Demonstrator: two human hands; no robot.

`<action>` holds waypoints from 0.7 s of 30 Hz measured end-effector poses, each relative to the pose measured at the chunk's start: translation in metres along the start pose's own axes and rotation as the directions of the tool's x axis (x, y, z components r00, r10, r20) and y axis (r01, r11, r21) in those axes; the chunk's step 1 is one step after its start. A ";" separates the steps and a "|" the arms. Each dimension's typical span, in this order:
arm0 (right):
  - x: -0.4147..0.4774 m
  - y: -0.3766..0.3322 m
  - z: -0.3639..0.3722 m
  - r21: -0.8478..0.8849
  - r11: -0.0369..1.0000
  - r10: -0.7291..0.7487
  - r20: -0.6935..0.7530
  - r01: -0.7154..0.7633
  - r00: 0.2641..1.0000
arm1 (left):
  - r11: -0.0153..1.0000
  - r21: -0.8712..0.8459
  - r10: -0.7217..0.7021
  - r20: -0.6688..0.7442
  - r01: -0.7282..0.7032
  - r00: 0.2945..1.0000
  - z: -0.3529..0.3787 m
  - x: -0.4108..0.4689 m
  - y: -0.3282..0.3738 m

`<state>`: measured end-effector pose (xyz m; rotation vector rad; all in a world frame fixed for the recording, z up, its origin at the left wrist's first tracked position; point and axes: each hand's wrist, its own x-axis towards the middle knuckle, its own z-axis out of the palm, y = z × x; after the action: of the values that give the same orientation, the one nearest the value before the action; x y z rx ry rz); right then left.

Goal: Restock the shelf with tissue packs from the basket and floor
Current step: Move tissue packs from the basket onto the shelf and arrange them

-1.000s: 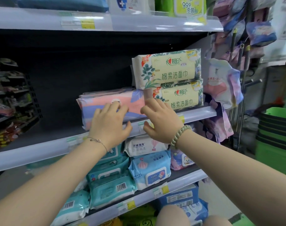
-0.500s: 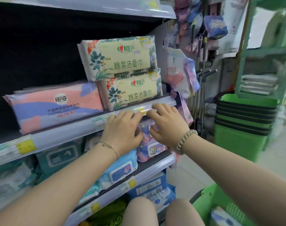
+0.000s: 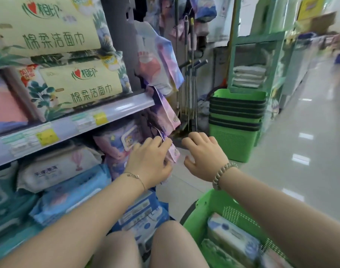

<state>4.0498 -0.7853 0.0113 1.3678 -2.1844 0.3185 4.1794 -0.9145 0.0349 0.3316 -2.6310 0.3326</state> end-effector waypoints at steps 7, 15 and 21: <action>-0.043 0.035 0.032 -0.013 0.992 0.130 0.138 -0.129 0.982 | 0.991 -0.127 0.045 0.136 -0.027 0.990 0.050 0.013 0.050; -0.095 0.067 0.067 -0.008 0.968 0.243 0.272 -0.250 0.931 | 0.969 -0.232 0.153 0.294 -0.085 0.943 0.108 0.014 0.097; -0.129 0.087 0.096 -0.023 0.941 0.322 0.364 -0.337 0.874 | 0.949 -0.294 0.238 0.420 -0.117 0.876 0.144 0.013 0.128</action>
<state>3.9864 -0.6923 -0.1329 1.1370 -2.7446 0.2483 4.0715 -0.8378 -0.1062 0.0772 -3.1286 -0.0484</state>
